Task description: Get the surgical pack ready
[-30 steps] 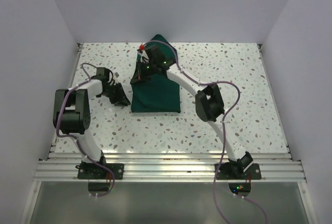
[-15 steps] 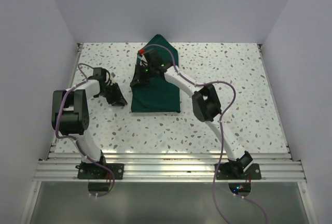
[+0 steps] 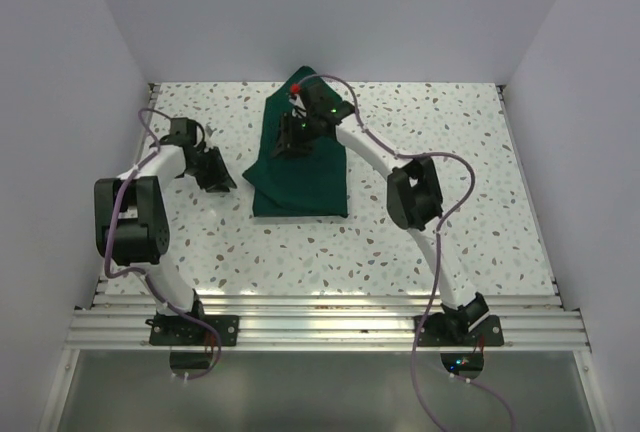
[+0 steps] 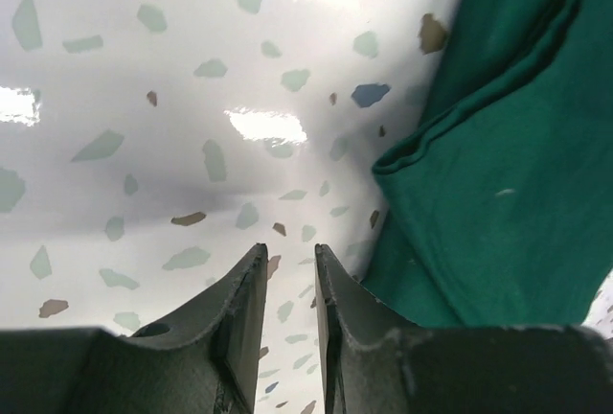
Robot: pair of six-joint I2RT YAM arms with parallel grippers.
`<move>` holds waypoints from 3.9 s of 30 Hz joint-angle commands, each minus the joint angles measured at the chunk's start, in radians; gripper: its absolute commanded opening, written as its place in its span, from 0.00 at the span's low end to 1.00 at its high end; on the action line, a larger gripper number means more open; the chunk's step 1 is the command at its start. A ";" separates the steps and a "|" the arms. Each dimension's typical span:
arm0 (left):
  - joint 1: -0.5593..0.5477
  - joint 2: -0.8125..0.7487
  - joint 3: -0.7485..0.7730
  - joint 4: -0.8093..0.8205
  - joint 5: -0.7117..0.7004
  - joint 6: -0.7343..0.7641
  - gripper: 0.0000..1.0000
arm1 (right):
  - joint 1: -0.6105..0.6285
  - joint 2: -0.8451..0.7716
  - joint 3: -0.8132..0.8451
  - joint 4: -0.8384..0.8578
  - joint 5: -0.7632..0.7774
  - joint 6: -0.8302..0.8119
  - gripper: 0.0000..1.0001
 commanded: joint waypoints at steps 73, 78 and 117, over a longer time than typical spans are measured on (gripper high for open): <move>-0.032 0.114 0.173 0.107 0.244 -0.081 0.43 | -0.034 -0.292 -0.416 -0.037 -0.136 -0.115 0.03; -0.016 0.090 0.162 0.106 0.242 -0.088 0.40 | -0.030 -0.269 -0.374 -0.014 -0.162 -0.083 0.03; -0.016 0.039 0.170 0.107 0.339 -0.107 0.29 | -0.014 -0.090 -0.236 0.357 -0.303 0.208 0.01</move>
